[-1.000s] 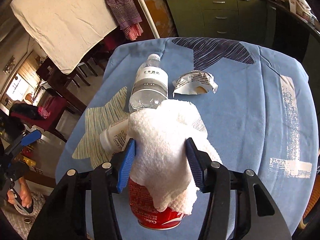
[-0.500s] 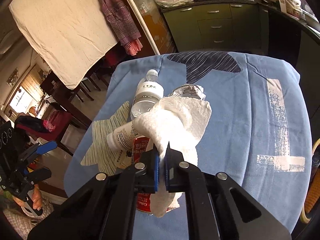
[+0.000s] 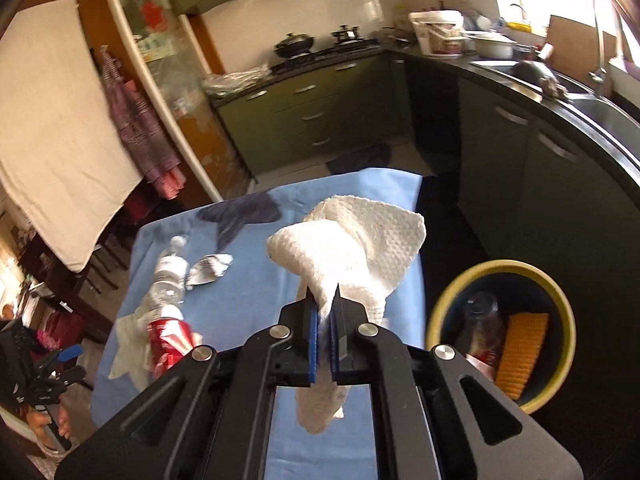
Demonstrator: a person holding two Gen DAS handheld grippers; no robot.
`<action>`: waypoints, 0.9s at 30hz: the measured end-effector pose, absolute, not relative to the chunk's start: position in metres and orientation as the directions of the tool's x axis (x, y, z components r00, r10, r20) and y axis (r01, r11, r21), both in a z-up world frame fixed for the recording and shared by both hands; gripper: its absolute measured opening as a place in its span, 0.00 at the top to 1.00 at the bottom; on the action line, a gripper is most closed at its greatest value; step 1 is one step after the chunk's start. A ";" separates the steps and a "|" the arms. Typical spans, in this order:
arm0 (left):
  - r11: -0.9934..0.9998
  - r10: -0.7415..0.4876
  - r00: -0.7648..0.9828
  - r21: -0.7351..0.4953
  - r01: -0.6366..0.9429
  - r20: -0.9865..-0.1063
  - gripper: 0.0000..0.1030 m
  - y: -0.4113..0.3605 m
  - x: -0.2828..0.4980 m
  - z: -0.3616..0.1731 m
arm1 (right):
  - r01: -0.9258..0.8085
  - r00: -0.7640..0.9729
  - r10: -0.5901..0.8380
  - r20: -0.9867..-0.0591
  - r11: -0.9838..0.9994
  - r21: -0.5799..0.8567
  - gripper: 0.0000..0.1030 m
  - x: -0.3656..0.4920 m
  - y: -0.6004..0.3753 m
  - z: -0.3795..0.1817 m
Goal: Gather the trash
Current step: 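Carry the white tissue over the bin and release it with the right gripper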
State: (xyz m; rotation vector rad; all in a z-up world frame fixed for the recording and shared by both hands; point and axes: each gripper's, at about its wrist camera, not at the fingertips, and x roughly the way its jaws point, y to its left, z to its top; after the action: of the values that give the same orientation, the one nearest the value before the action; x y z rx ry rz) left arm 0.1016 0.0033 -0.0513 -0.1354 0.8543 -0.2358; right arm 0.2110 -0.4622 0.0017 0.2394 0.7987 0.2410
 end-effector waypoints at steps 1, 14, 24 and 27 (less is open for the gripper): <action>0.965 -0.260 0.631 -0.210 0.154 -0.731 0.11 0.001 0.102 -0.051 | -0.081 0.671 0.269 -0.691 0.953 0.293 0.95 0.215 -0.478 -0.005; 0.966 -0.255 0.613 -0.167 0.198 -0.748 0.11 -0.019 0.110 -0.051 | 0.261 0.551 -0.035 -0.834 0.956 0.133 0.53 0.268 -0.601 -0.114; 0.936 -0.272 0.630 -0.049 0.348 -0.727 0.11 -0.025 0.129 -0.058 | 0.202 0.636 0.043 -0.770 0.955 0.219 0.46 0.212 -0.574 -0.085; 0.913 -0.270 0.638 0.020 0.408 -0.721 0.11 -0.022 0.142 -0.059 | 0.136 0.650 0.102 -0.753 0.960 0.246 0.46 0.189 -0.546 -0.084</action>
State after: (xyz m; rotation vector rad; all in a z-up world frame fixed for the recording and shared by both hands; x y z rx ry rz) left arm 0.1417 -0.0217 -0.0589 0.1872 0.7893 -0.3889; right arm 0.1892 -0.5465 -0.0839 0.2935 0.8669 -0.0196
